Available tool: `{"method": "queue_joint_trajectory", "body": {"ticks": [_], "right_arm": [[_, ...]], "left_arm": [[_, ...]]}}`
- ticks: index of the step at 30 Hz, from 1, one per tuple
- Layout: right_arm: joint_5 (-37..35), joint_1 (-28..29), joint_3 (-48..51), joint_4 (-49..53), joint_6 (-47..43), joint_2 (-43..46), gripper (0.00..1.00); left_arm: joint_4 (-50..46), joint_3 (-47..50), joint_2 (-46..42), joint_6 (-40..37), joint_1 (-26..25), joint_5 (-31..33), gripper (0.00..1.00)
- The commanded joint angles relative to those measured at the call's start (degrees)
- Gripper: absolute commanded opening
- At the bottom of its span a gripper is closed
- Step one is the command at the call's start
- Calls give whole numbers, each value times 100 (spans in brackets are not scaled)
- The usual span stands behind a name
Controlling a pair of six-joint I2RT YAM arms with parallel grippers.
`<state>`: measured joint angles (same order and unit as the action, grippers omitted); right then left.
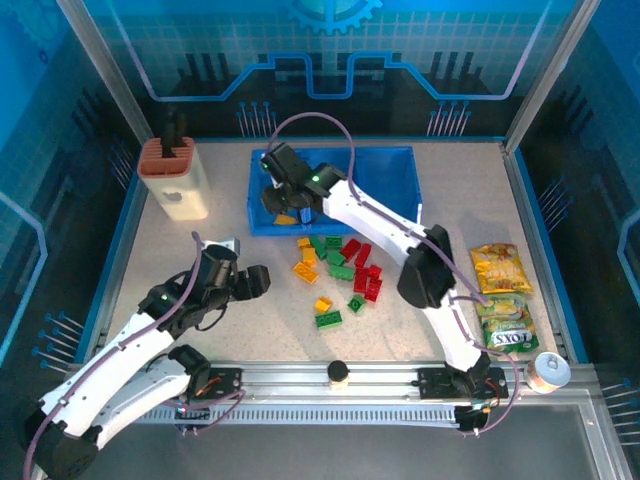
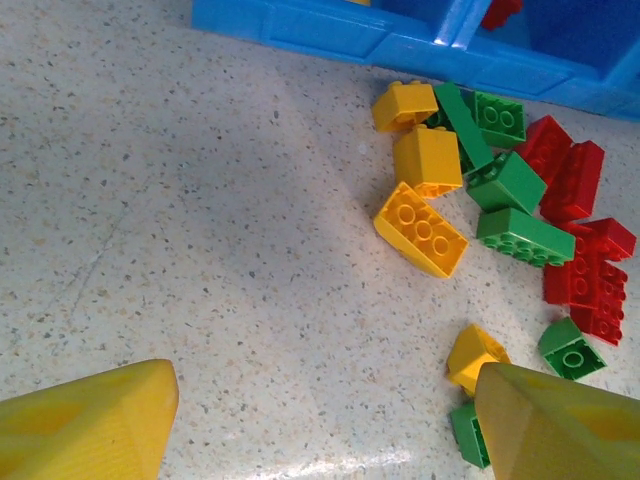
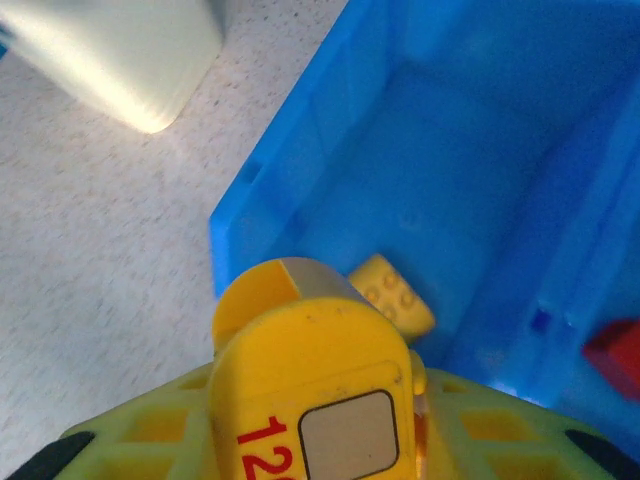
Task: Sort the legos into containers by color
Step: Place the lego in the container.
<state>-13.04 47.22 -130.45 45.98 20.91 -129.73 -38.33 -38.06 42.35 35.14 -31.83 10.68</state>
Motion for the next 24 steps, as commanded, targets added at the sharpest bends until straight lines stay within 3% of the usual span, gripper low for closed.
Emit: {"method": "queue_joint_trajectory", "body": {"ticks": [1, 6, 7, 8, 11, 19, 24], "right_arm": [[34, -162, -966, 613, -298, -806, 38], [57, -283, -1729, 599, -371, -1415, 43], [58, -300, -1754, 566, -368, -1454, 48], [64, -301, -1760, 521, -361, -1467, 61], [194, -278, -1776, 424, -386, -1307, 86], [112, 28, -1345, 373, -538, 387, 88], [-7, 112, 814, -338, -532, 2186, 90]], "left_arm": [[-231, 58, -134, 212, -129, -79, 79], [-305, 45, -133, 226, -226, -59, 79], [-304, 45, -122, 231, -242, -64, 79], [-298, 45, -90, 231, -241, -73, 79], [-224, 40, 77, 247, -253, -143, 79], [369, -148, 1117, 92, -443, -305, 80], [843, -745, 2514, -468, -469, -641, 83]]}}
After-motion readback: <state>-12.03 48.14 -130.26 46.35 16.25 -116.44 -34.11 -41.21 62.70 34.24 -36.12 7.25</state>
